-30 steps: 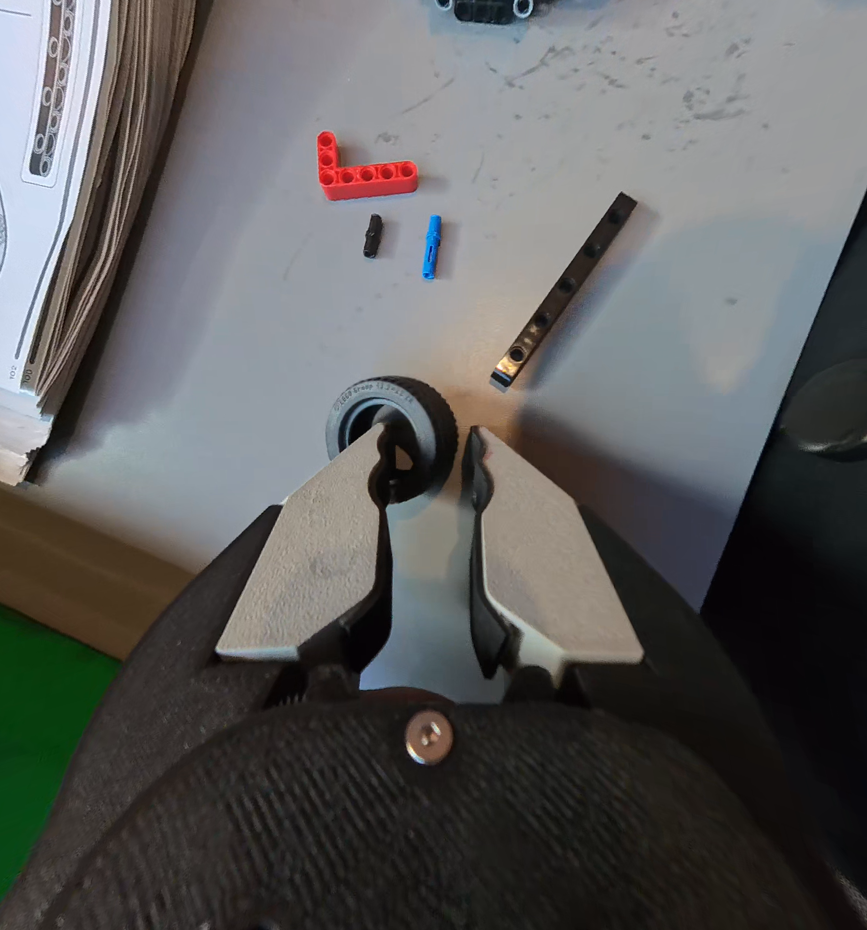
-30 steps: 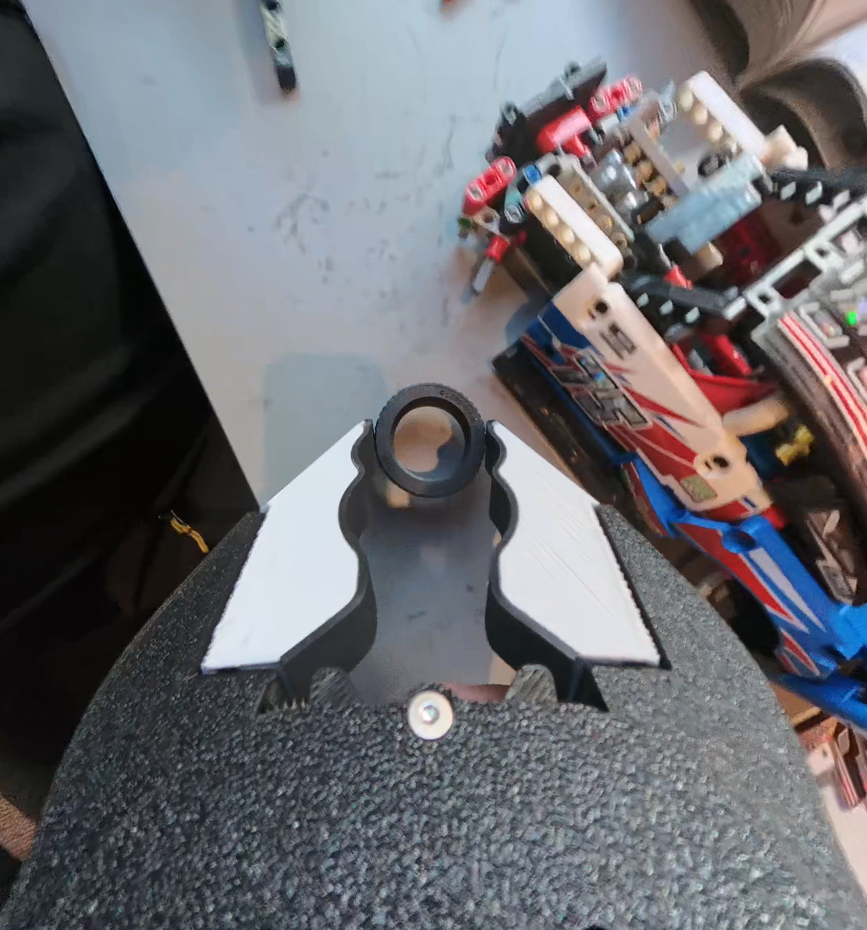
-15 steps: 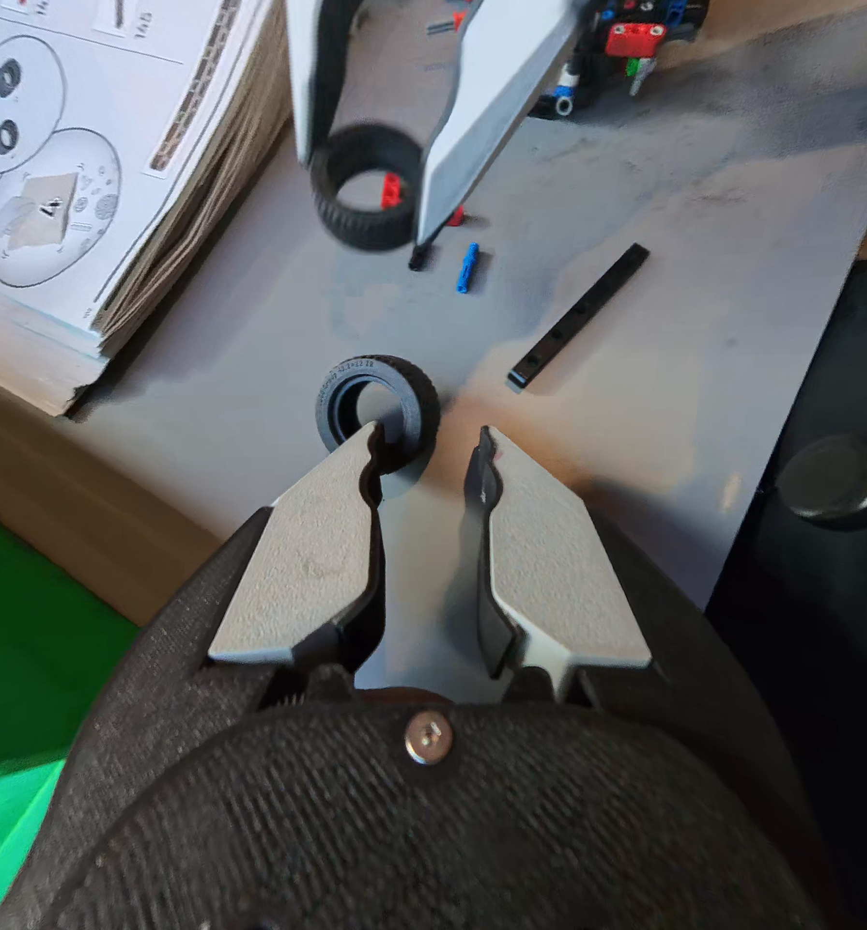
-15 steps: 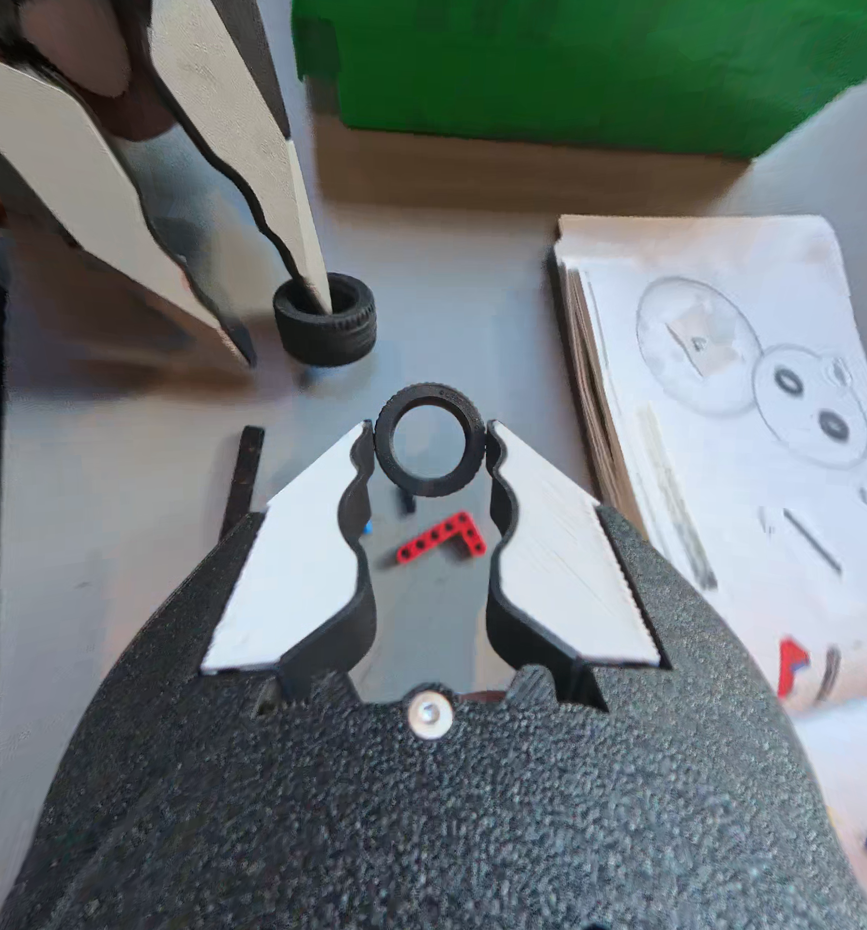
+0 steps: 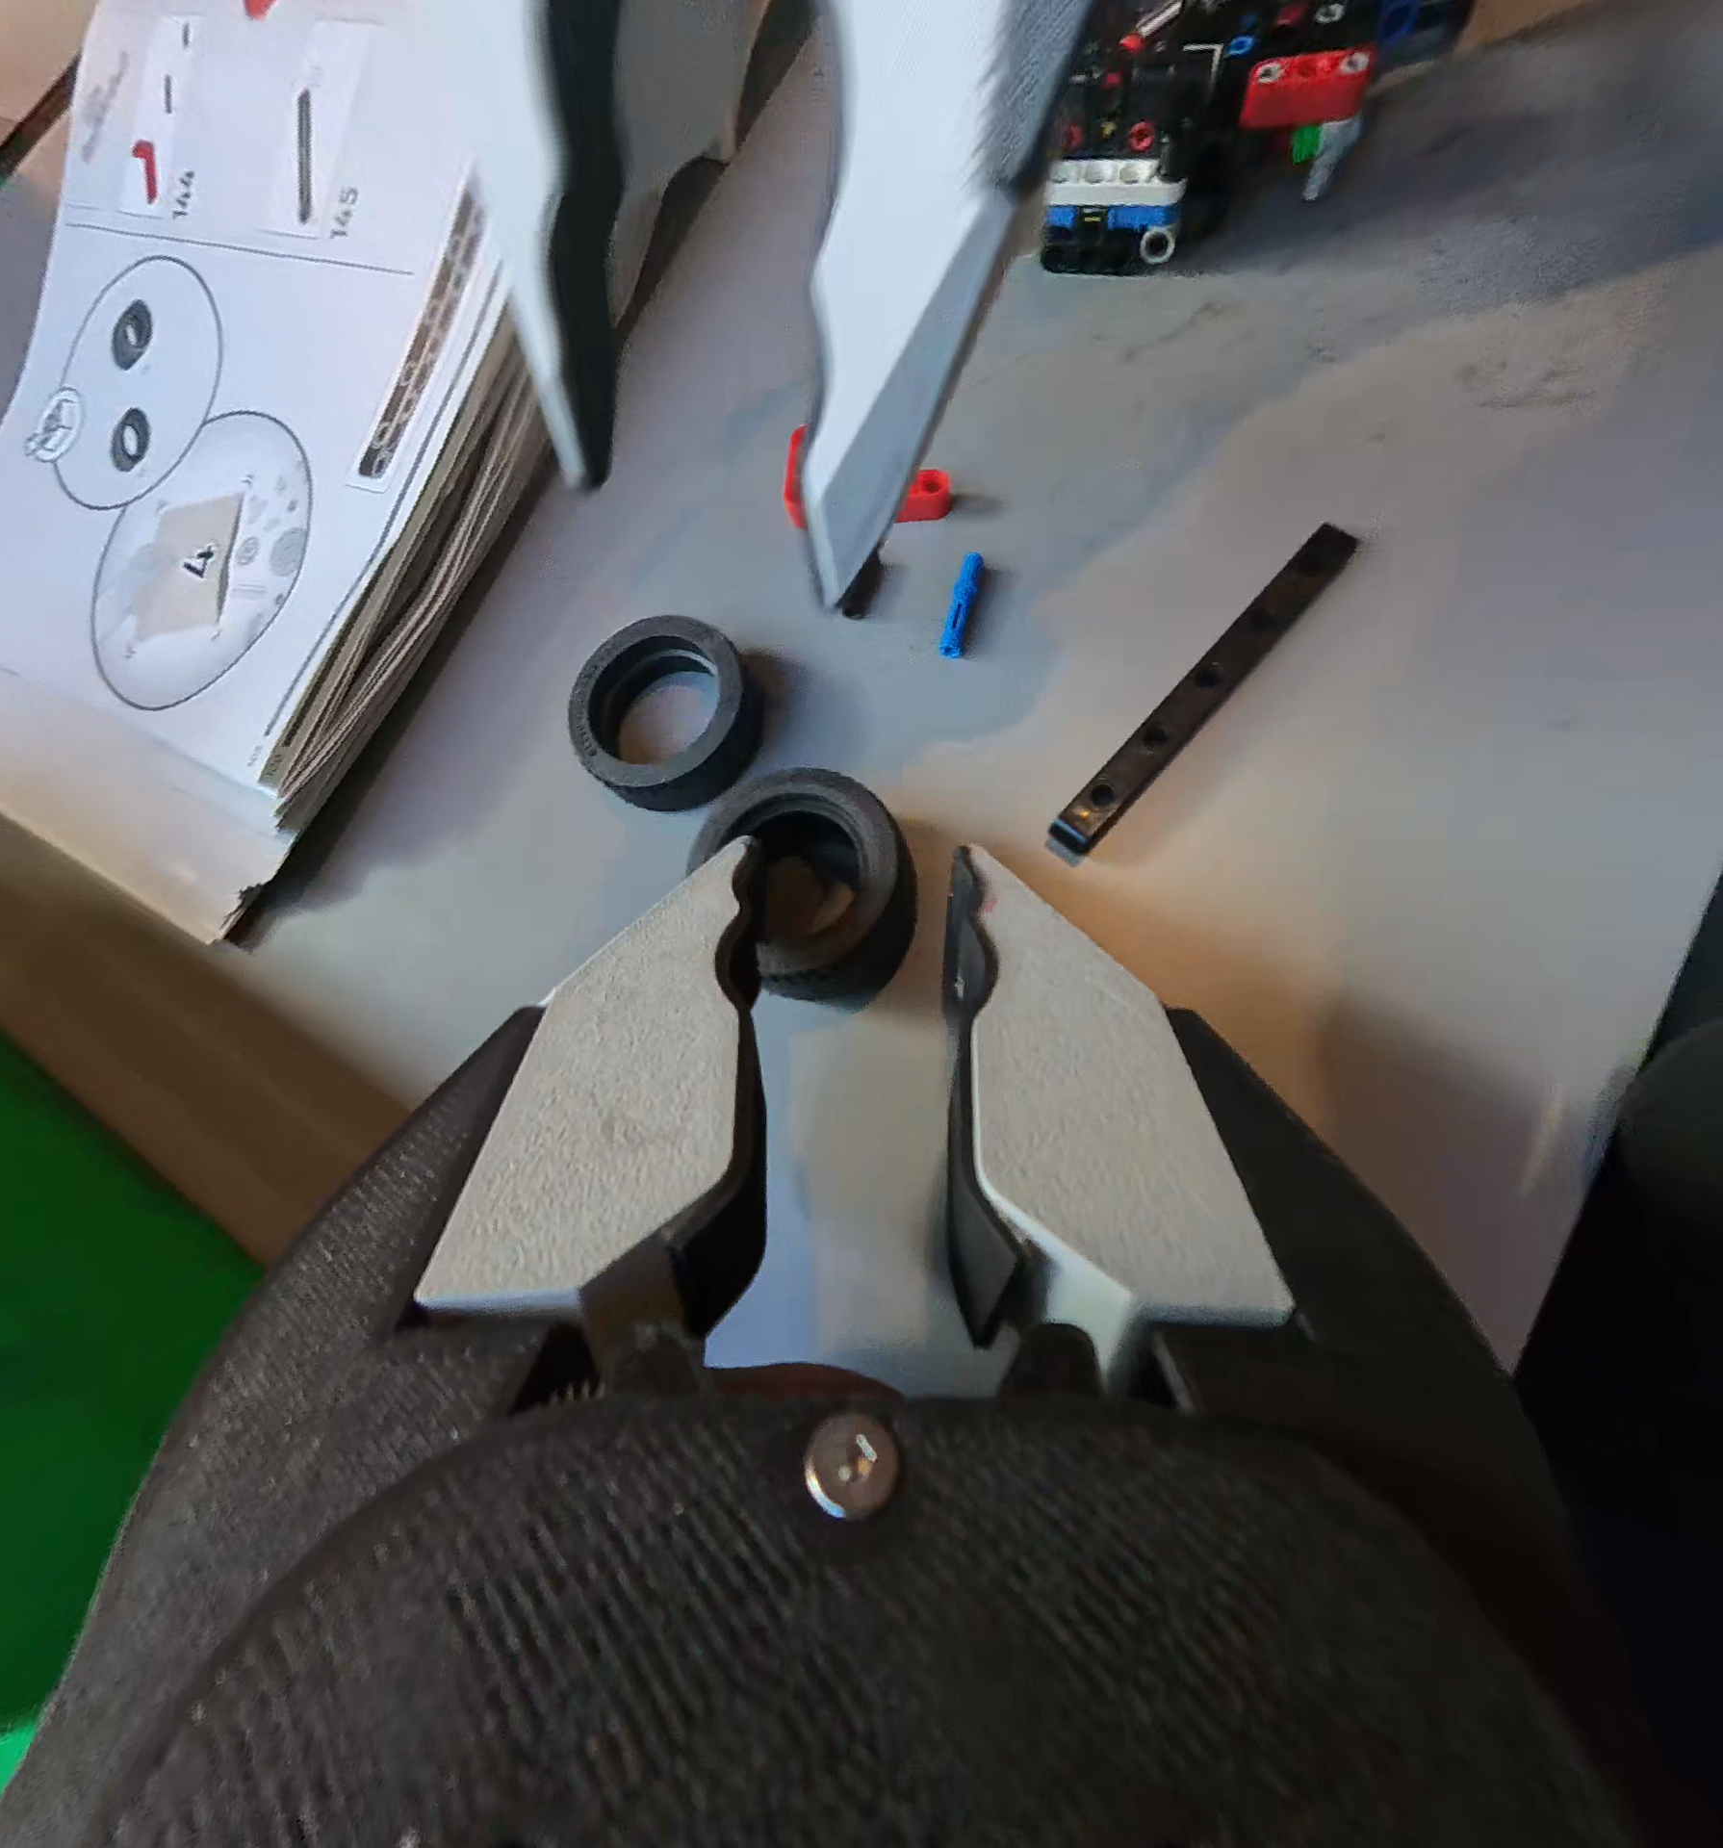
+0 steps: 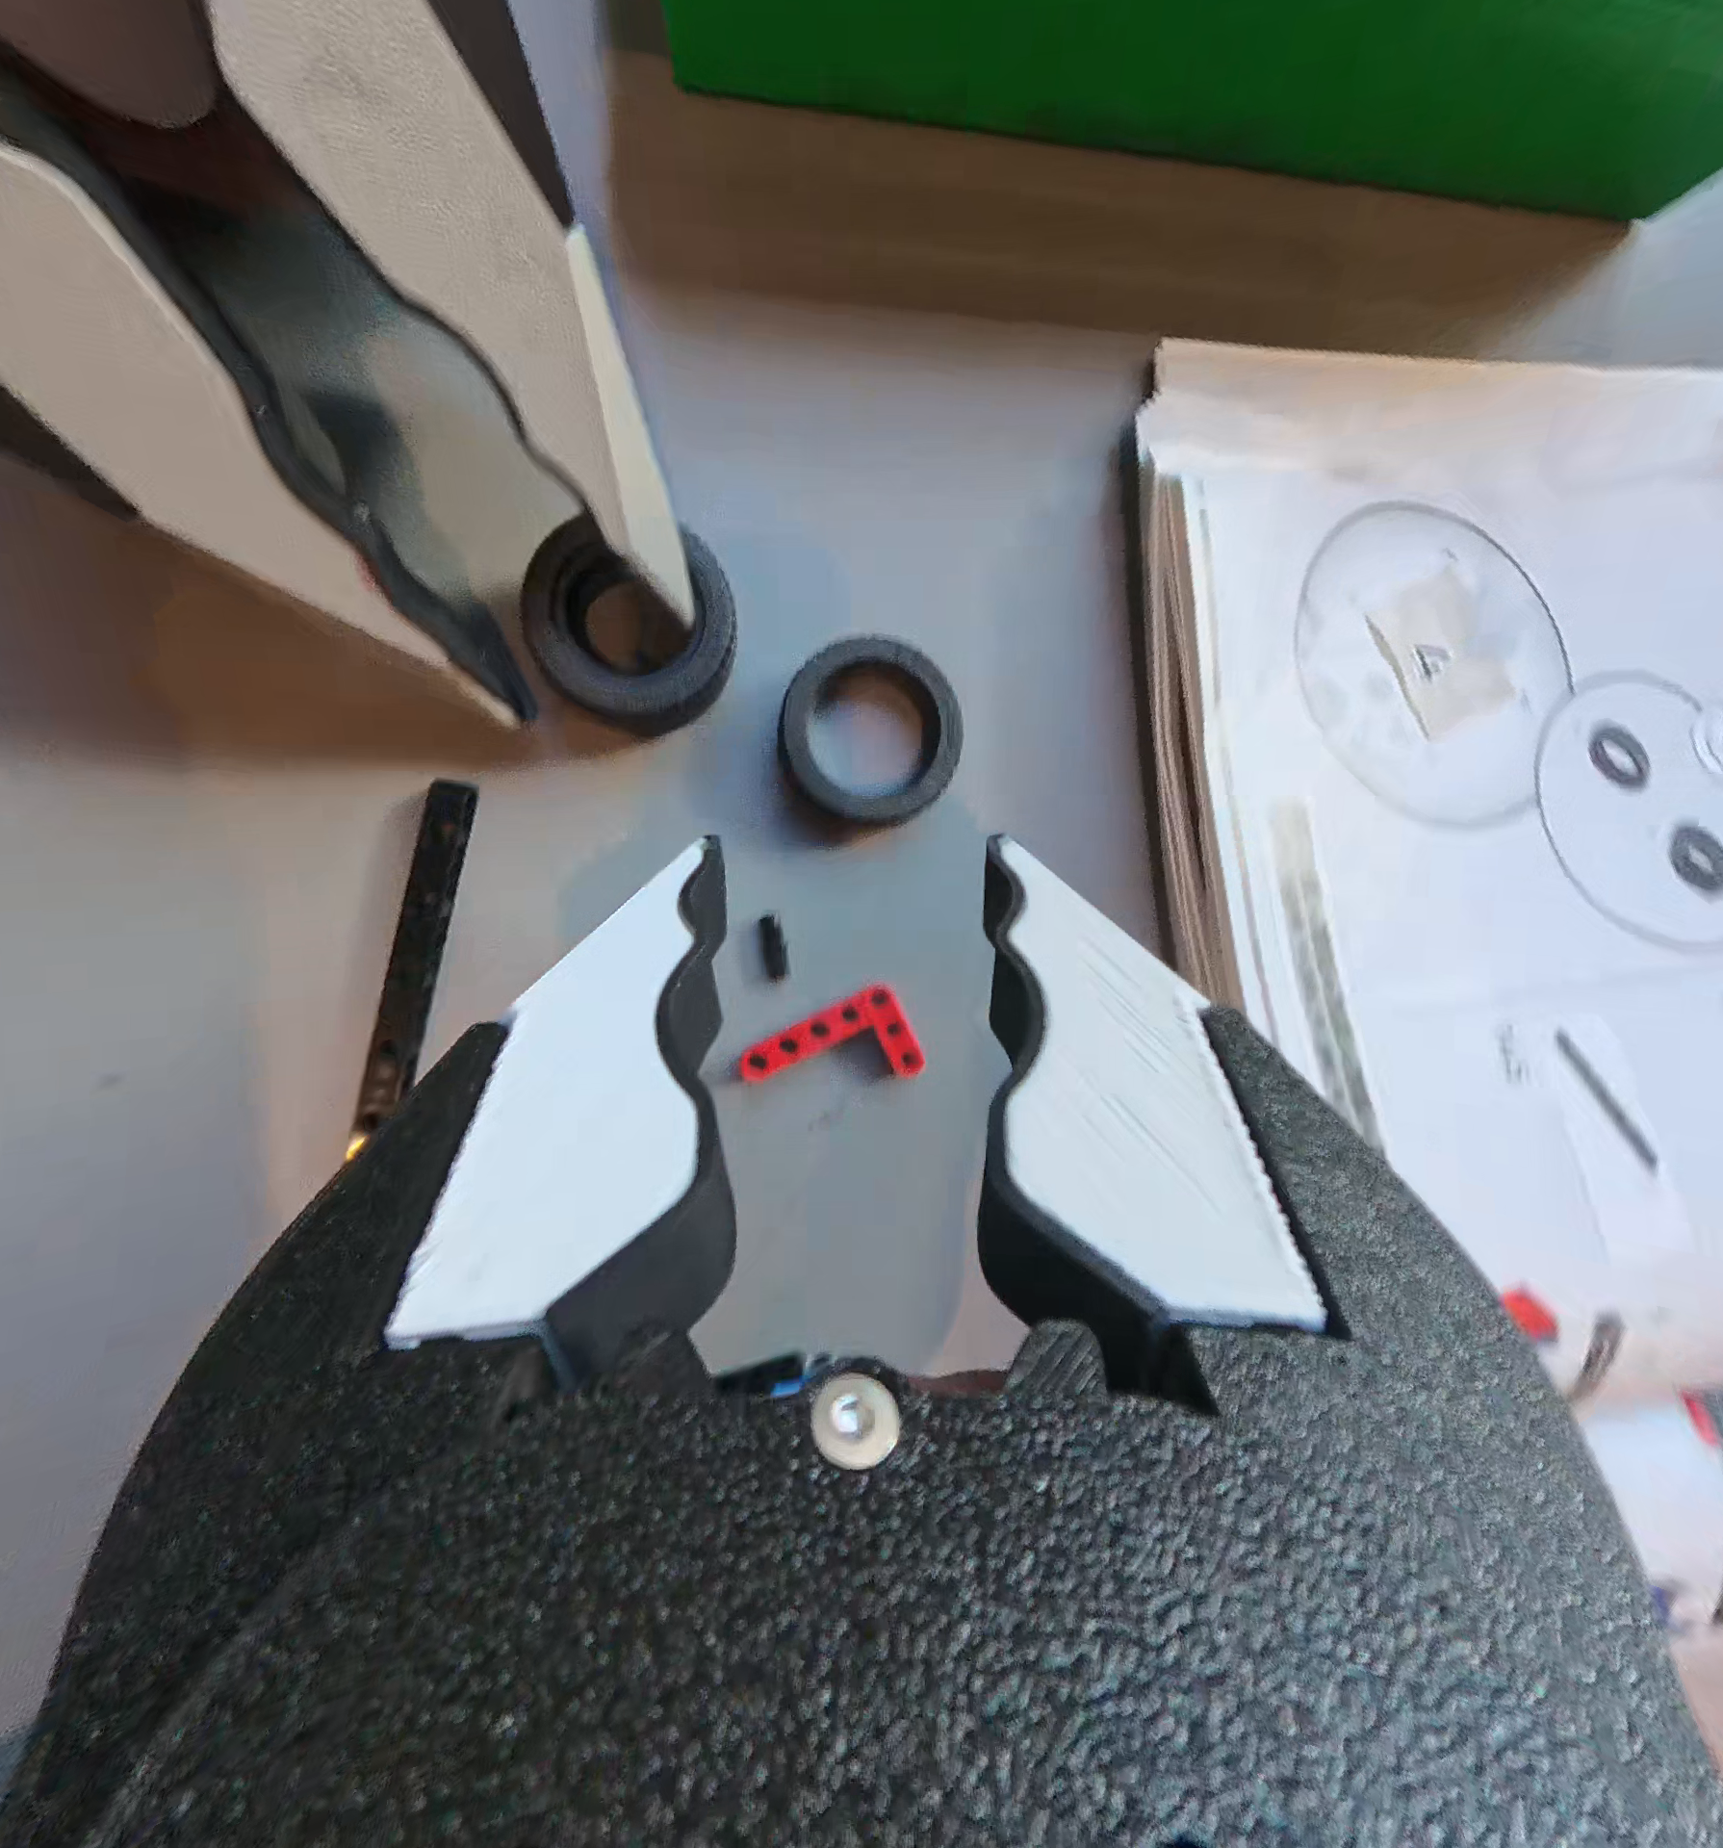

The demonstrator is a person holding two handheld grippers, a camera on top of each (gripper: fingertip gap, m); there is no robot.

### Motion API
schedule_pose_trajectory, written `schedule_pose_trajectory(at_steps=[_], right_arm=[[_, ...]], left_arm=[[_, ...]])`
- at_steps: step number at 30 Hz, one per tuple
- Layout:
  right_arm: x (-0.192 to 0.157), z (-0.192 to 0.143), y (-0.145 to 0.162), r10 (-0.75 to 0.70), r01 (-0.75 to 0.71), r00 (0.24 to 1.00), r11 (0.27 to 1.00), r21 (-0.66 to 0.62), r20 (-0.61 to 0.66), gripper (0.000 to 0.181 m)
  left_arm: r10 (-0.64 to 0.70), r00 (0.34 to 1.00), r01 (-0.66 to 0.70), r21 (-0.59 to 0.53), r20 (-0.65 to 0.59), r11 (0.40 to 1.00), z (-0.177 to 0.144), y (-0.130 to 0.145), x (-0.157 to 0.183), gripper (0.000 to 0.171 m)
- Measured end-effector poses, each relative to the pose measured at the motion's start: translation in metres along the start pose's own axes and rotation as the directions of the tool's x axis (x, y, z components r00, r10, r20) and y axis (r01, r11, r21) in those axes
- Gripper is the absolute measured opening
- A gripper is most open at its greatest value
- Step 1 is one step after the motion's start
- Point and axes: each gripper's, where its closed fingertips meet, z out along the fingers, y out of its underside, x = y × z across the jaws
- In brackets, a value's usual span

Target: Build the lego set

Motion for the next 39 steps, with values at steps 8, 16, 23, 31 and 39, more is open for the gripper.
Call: schedule_pose_trajectory(at_steps=[8,16,23,31,39], right_arm=[[-0.008,-0.023,0.011,0.079,-0.077,0.997,0.992,0.101,-0.016,0.037],[-0.011,0.030,-0.009,-0.091,0.092,0.994,0.996,-0.006,0.064,0.030],[-0.015,0.025,-0.020,-0.093,0.092,0.995,0.994,0.062,0.026,0.006],[-0.021,-0.002,-0.066,-0.102,0.106,0.994,0.967,0.230,-0.032,0.007],[-0.059,-0.010,-0.071,-0.137,0.142,0.990,0.882,0.449,-0.044,0.007]], left_arm=[[0.019,1.000,-0.018,-0.020,0.016,1.000,-0.006,0.002,-0.001,0.043],[-0.125,0.991,0.127,-0.051,0.048,0.991,-0.025,0.018,-0.002,0.043],[-0.193,0.977,0.189,0.053,0.085,0.981,-0.054,0.017,-0.017,0.041],[-0.250,0.964,0.226,0.213,0.093,0.951,-0.074,-0.004,-0.040,0.039],[-0.271,0.962,0.268,0.288,-0.030,0.920,-0.072,-0.005,-0.023,0.040]])
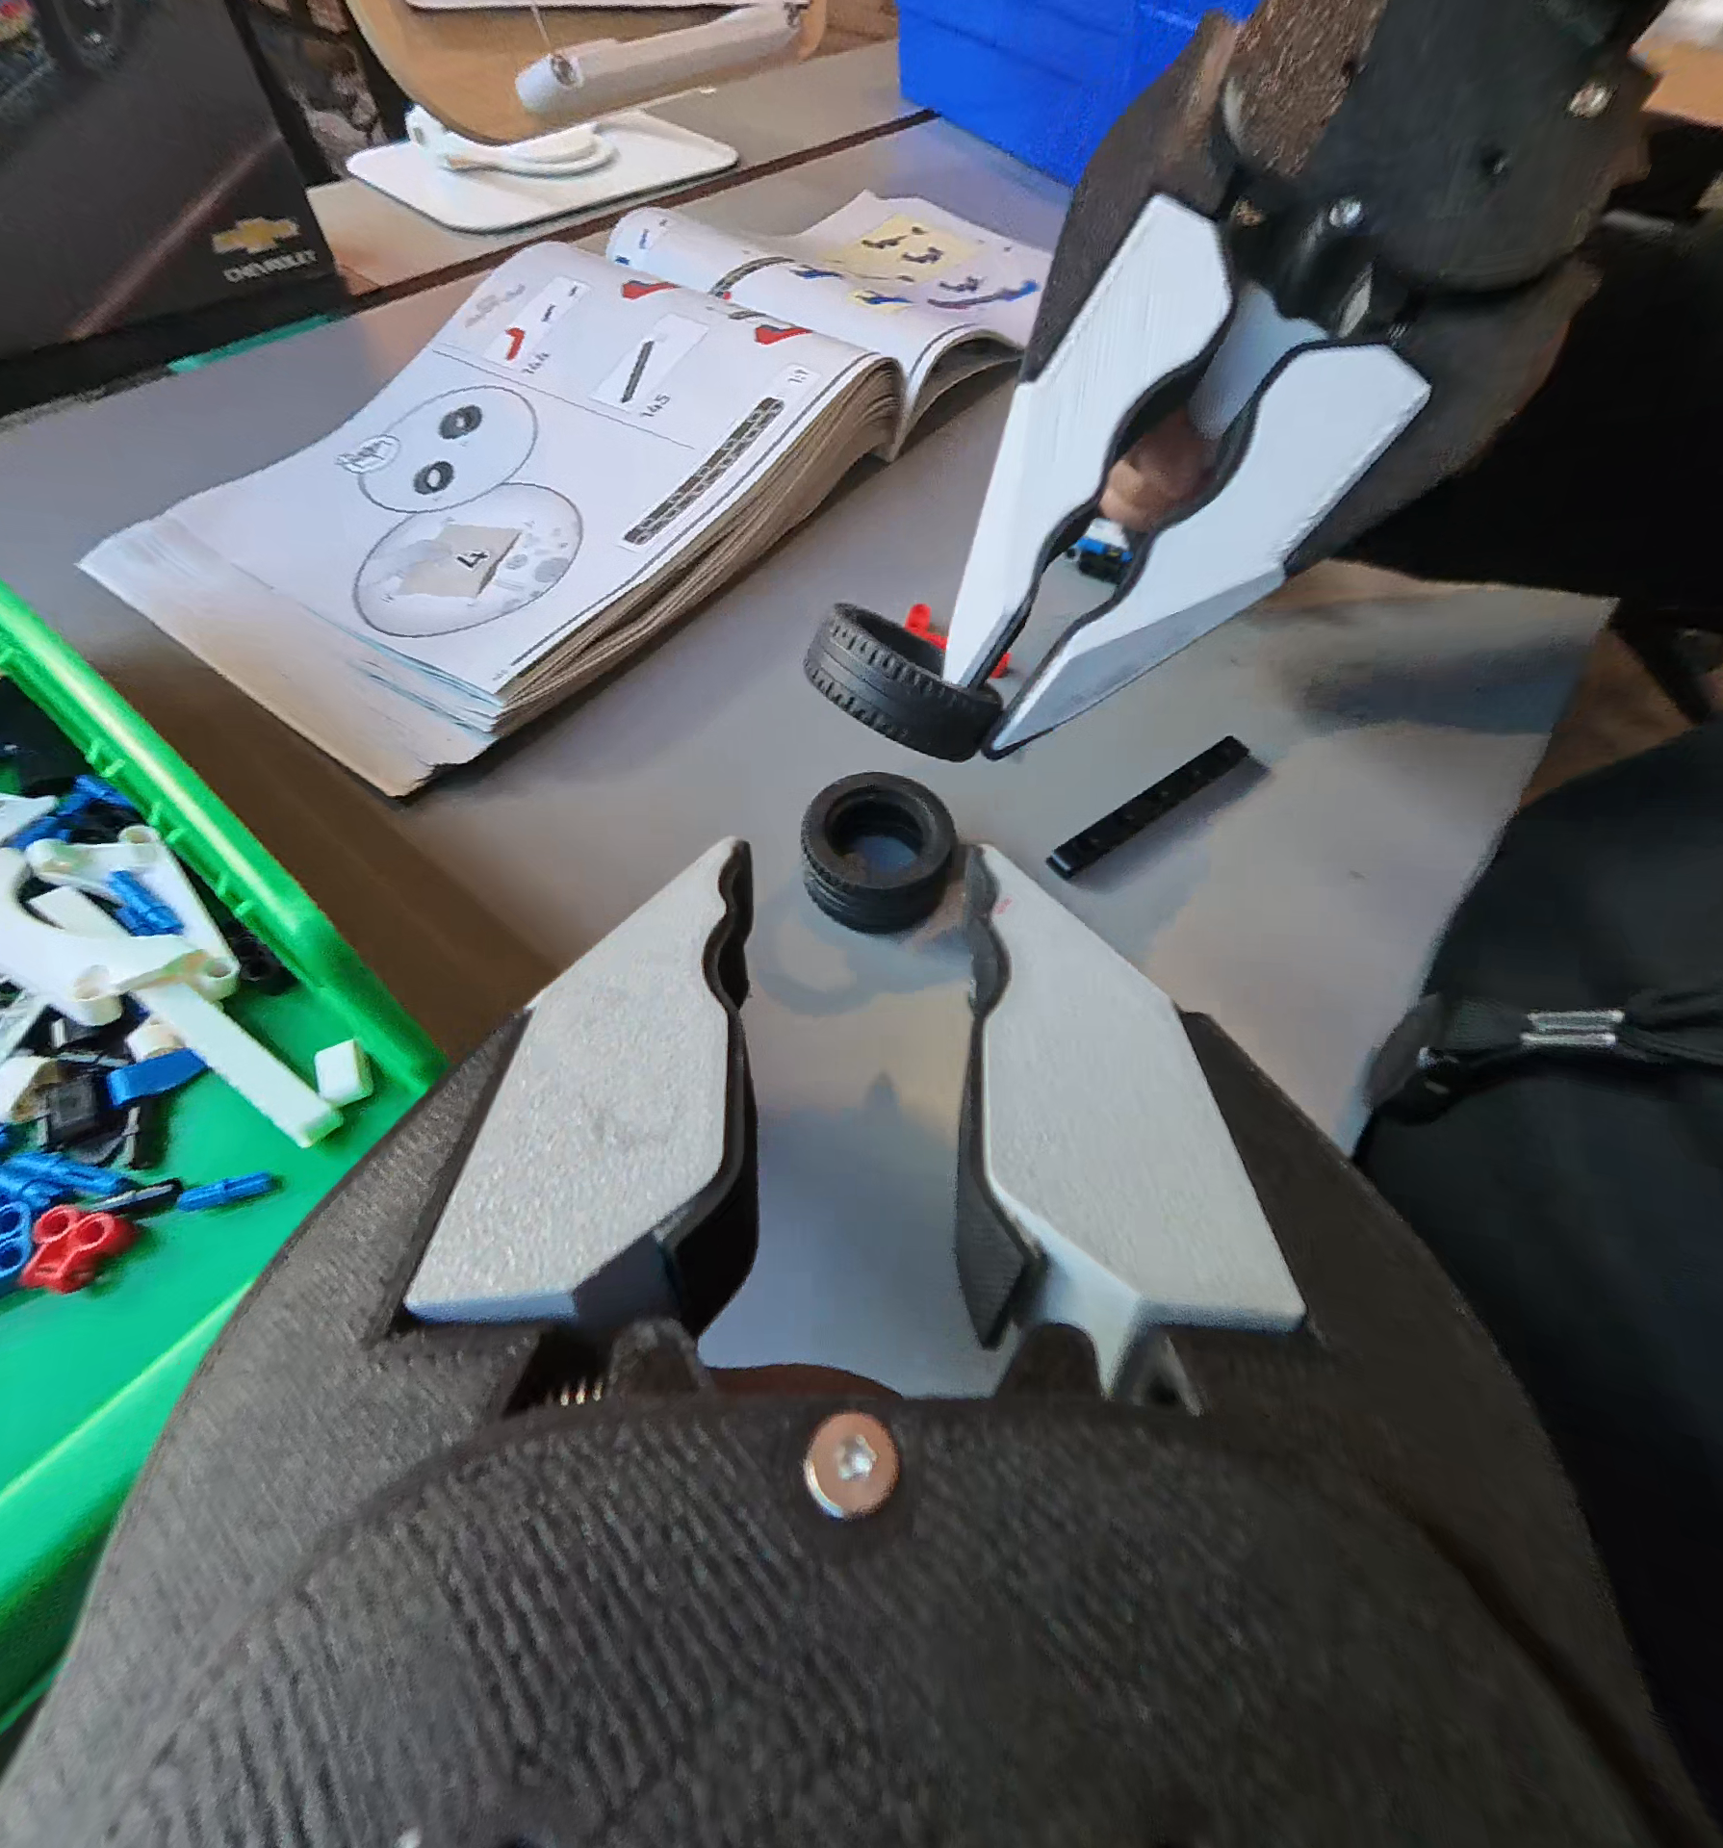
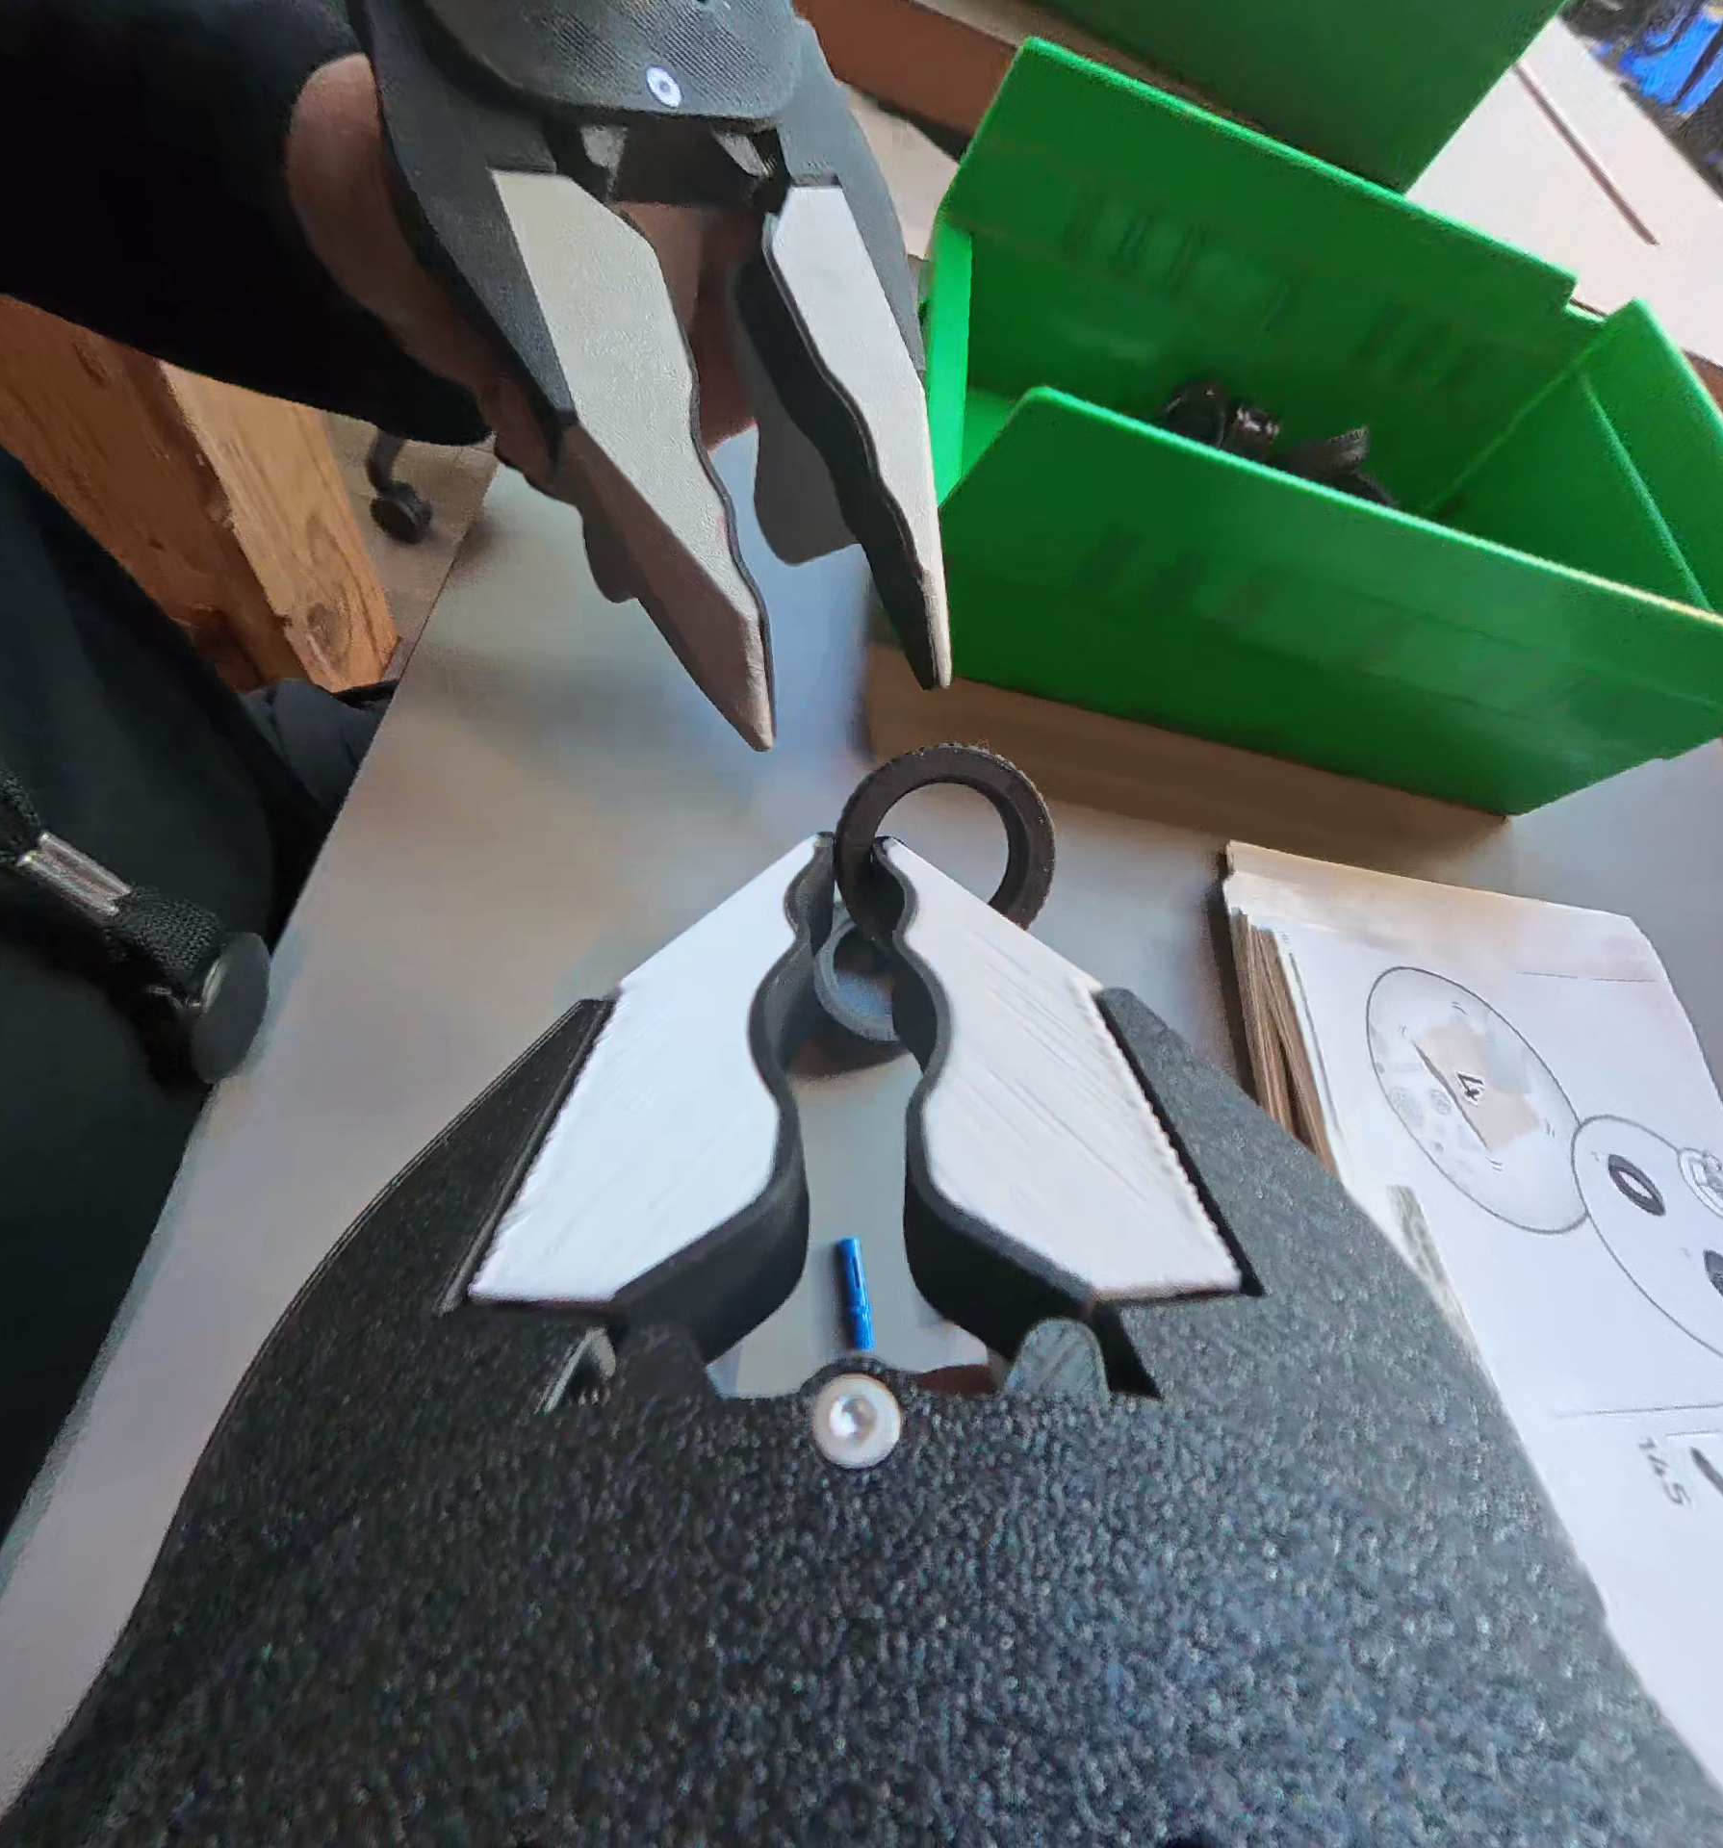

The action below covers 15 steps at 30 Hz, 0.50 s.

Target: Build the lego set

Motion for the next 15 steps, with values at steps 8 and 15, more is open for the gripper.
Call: schedule_pose_trajectory(at_steps=[8,15], right_arm=[[0.022,-0.003,0.005,-0.006,0.003,0.990,1.000,-0.024,-0.140,0.007],[0.034,0.001,0.014,0.228,-0.225,0.969,0.974,0.042,-0.100,0.007]], left_arm=[[0.028,0.999,-0.025,0.070,-0.037,0.997,0.010,0.004,0.009,0.037],[-0.012,0.996,0.022,0.114,-0.083,0.993,0.009,-0.002,0.008,0.033]])
